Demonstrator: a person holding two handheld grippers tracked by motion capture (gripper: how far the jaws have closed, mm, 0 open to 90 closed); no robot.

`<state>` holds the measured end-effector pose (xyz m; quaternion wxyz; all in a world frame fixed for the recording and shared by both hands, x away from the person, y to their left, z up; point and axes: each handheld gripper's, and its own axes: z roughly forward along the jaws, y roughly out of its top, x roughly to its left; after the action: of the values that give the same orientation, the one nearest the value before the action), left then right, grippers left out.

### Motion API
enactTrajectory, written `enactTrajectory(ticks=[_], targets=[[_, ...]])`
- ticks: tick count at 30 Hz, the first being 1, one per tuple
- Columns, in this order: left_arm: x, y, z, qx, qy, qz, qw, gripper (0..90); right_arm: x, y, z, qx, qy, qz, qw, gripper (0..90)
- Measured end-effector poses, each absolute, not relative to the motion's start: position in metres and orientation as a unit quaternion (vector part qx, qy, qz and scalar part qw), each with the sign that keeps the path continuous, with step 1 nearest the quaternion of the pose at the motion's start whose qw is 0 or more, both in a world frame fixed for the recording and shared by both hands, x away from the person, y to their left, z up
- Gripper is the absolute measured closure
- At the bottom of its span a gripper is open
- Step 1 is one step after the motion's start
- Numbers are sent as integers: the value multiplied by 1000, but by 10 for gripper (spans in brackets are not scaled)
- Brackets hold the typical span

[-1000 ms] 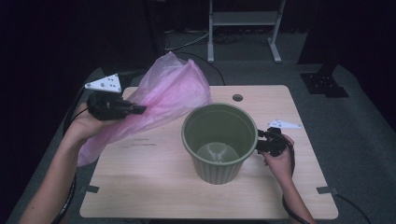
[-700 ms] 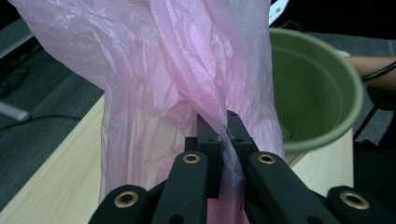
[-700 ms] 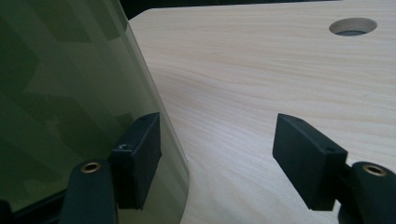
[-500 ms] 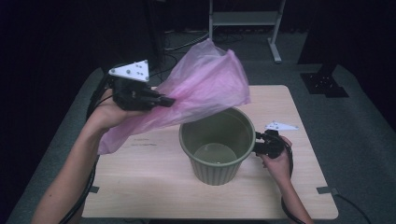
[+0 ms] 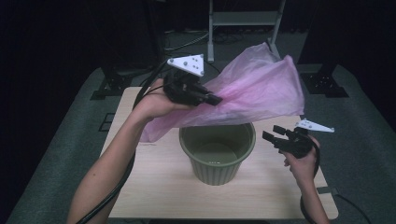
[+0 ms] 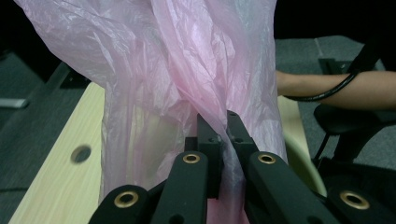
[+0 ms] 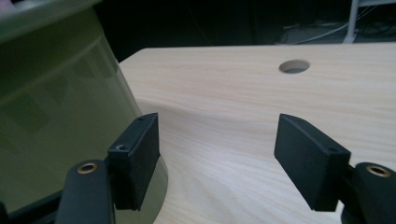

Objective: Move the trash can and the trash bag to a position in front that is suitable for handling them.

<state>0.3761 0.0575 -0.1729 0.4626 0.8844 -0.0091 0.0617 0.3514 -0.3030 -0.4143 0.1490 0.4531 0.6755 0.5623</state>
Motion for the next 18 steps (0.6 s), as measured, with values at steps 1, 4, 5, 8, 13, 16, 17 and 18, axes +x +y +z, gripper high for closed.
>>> enactTrajectory(ticks=[1,4,5,8,13,16,17,18], targets=[[376,53,-172,883,-10,59,466,877,349,-308,-412,454,674,562,154,302],[376,37,-168,879,-22,51,473,877,345,-316,-410,456,672,561,162,302],[376,30,-166,877,-26,45,477,877,344,-318,-410,458,669,563,162,302],[374,13,-164,871,-40,29,488,877,339,-329,-410,462,660,568,167,302],[367,-17,-160,863,-64,7,501,877,333,-342,-412,471,654,565,175,302],[366,-29,-158,854,-70,-8,516,876,330,-349,-412,475,648,568,179,302],[366,-32,-158,849,-71,-15,523,877,329,-350,-412,476,647,568,179,302],[366,-35,-158,845,-73,-20,529,877,328,-352,-413,478,647,566,179,302]])
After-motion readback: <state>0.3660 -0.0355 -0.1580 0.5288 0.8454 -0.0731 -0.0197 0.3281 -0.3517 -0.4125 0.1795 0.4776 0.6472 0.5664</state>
